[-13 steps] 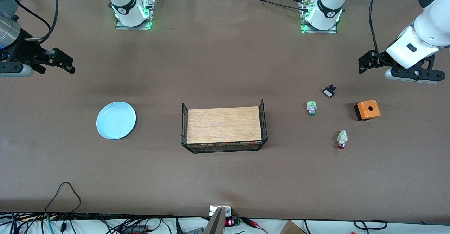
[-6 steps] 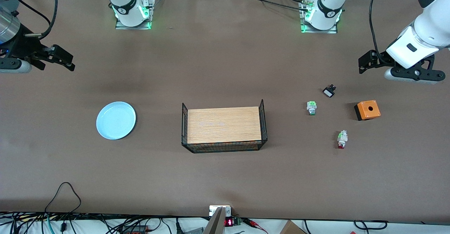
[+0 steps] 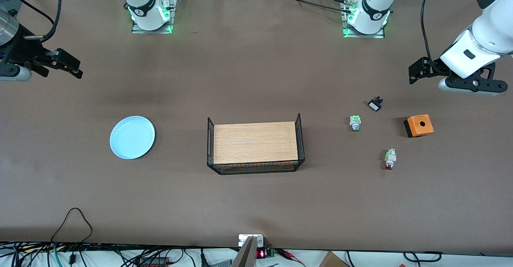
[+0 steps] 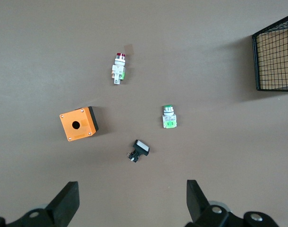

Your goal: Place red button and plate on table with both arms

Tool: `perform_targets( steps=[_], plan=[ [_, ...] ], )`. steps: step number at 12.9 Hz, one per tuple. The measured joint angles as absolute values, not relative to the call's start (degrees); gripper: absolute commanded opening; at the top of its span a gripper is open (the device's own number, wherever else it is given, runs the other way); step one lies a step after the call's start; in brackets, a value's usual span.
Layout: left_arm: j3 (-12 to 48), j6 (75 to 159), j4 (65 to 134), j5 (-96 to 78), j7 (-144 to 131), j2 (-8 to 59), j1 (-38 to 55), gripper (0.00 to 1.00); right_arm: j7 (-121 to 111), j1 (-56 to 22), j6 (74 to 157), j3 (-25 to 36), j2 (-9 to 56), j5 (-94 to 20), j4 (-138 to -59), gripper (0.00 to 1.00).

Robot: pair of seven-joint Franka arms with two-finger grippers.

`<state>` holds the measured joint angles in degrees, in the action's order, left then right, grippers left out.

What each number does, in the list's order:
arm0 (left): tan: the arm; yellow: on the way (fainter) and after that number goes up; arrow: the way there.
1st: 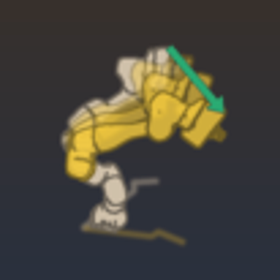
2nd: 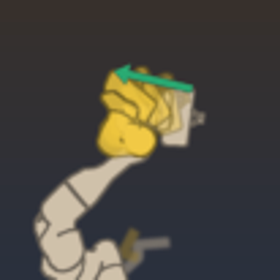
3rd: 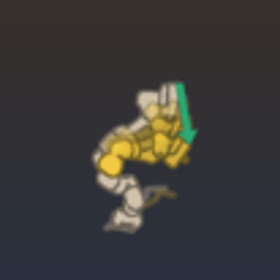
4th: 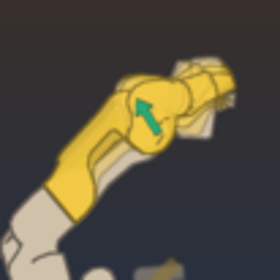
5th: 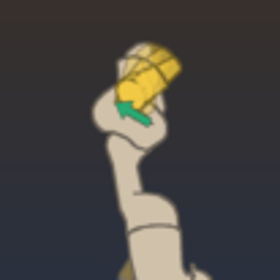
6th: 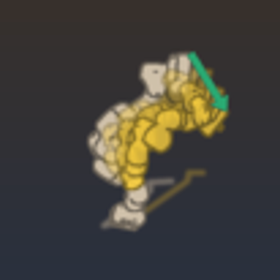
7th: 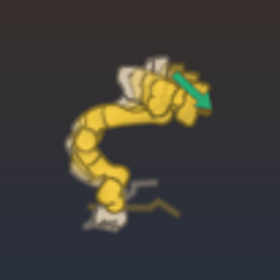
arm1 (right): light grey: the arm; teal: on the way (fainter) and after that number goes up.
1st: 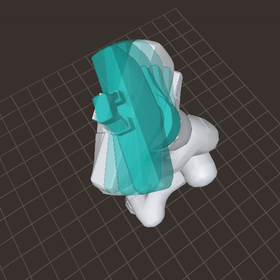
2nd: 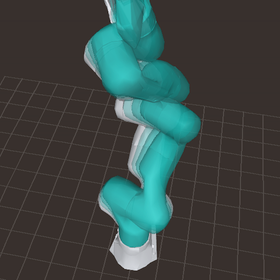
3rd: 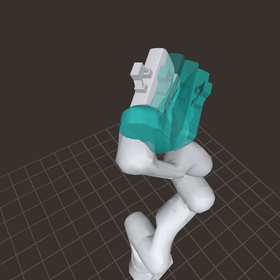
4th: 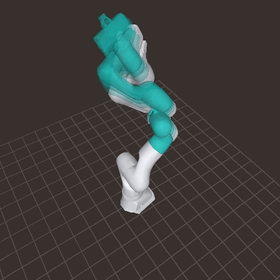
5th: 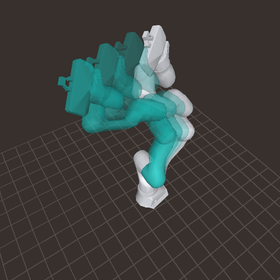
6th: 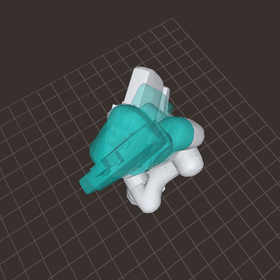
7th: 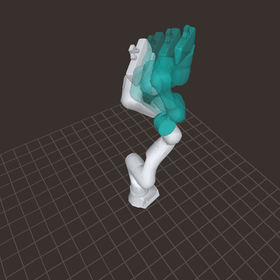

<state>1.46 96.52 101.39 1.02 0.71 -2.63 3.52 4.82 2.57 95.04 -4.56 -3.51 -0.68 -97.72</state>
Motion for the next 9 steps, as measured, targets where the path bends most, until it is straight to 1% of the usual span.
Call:
perform_targets(
  steps=[9],
  plan=[
    [1.5, 96.5, 101.4, 1.0, 0.7, -2.6, 3.5, 1.0, 4.7, 2.4, 94.1, -4.6, -3.6, -0.7, -97.3, 1.0]
  ],
)
